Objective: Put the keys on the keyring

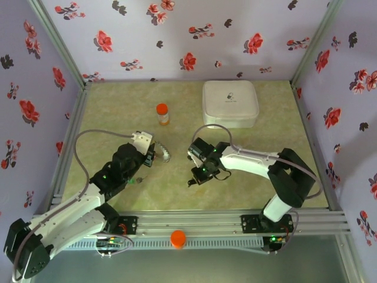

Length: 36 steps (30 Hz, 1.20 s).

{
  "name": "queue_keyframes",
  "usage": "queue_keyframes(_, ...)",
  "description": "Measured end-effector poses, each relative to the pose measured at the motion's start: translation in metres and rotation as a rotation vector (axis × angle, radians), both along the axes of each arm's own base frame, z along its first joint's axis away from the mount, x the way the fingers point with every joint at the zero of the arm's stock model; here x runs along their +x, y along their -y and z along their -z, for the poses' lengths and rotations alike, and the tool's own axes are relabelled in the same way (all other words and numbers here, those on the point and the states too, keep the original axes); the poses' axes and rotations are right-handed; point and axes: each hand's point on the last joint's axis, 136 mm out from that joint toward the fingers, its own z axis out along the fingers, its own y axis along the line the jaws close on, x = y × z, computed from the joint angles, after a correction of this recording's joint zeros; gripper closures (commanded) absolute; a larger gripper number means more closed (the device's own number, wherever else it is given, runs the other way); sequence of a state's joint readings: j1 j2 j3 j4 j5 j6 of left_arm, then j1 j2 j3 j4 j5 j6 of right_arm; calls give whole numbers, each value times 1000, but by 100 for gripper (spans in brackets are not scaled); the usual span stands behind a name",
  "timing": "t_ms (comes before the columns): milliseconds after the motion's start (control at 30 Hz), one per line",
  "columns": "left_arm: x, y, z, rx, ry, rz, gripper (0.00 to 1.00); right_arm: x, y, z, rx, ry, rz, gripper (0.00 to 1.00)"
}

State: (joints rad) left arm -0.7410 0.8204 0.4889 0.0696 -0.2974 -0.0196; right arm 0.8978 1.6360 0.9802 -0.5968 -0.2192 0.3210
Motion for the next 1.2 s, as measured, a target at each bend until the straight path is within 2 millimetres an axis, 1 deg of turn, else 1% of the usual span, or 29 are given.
queue_keyframes(167,0,3,3,23,-22,16,100,9,-9,3,3,0,4,98)
queue_keyframes(300,0,3,3,28,-21,19,100,12,-10,6,3,-5,10,92)
queue_keyframes(467,0,5,3,27,-20,25,100,10,-11,6,12,-18,6,81)
queue_keyframes(533,0,5,2,24,-16,25,100,10,-12,6,14,-20,1,80)
queue_keyframes(700,2,6,-1,13,-5,26,100,10,-12,6,16,-24,2,79)
queue_keyframes(1000,2,6,-2,11,-2,26,100,7,-9,6,16,-26,10,82)
queue_keyframes(1200,1,6,-4,7,2,26,100,6,-7,7,13,-29,12,80)
